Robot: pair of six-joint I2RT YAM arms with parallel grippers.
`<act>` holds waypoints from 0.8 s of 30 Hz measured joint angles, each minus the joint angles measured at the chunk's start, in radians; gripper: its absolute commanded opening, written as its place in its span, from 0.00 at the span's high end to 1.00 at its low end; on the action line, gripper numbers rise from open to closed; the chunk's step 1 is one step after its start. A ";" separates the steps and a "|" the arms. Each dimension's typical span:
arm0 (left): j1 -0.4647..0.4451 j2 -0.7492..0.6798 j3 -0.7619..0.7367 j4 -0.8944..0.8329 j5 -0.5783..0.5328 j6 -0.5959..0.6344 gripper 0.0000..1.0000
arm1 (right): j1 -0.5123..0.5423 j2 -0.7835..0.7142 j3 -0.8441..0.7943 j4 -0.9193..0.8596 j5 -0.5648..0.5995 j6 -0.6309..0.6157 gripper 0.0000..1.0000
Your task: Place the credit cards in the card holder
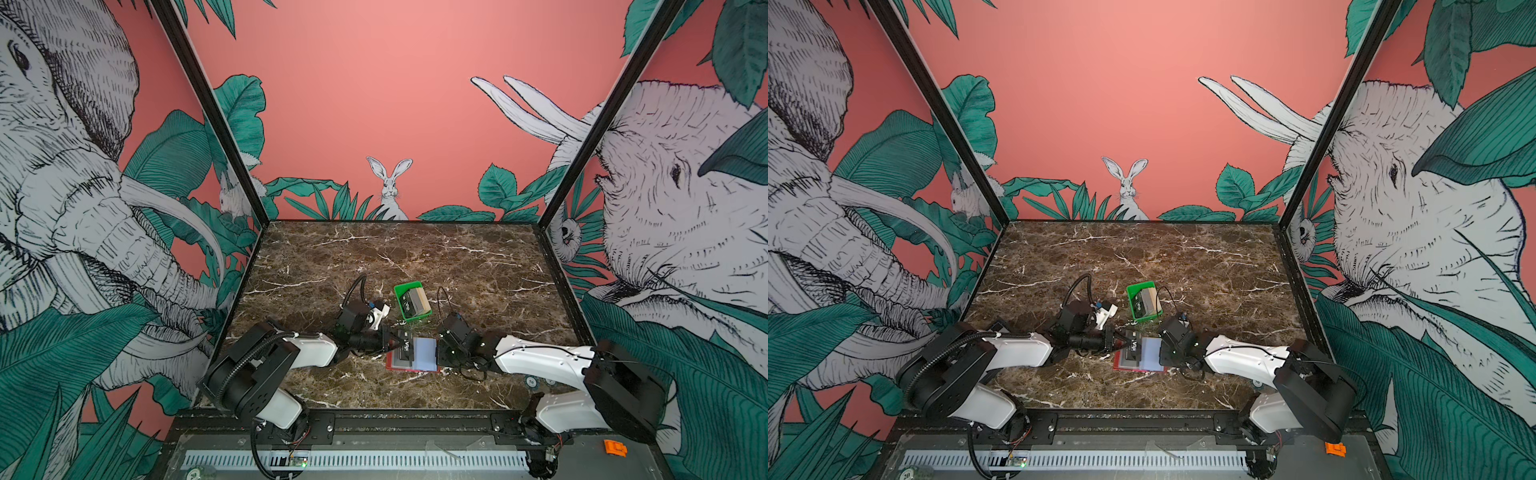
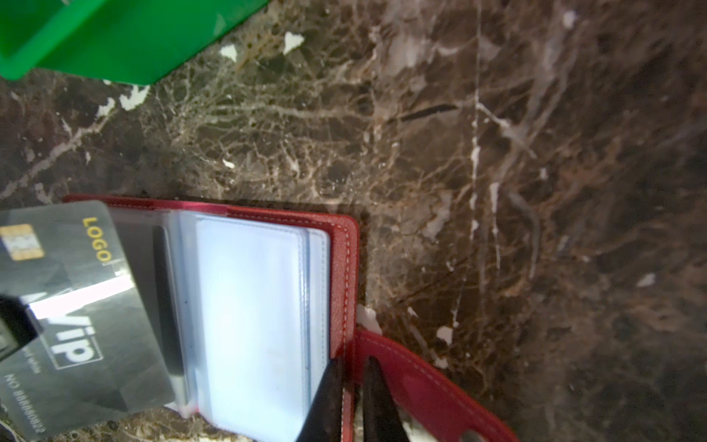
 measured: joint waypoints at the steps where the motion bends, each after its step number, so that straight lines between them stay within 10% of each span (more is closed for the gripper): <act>1: -0.002 0.006 0.000 0.001 0.000 0.000 0.99 | 0.000 0.000 0.000 0.000 0.001 0.000 0.88; 24: -0.027 0.112 0.000 0.074 0.018 -0.037 1.00 | 0.002 0.000 0.000 0.000 0.010 0.000 0.88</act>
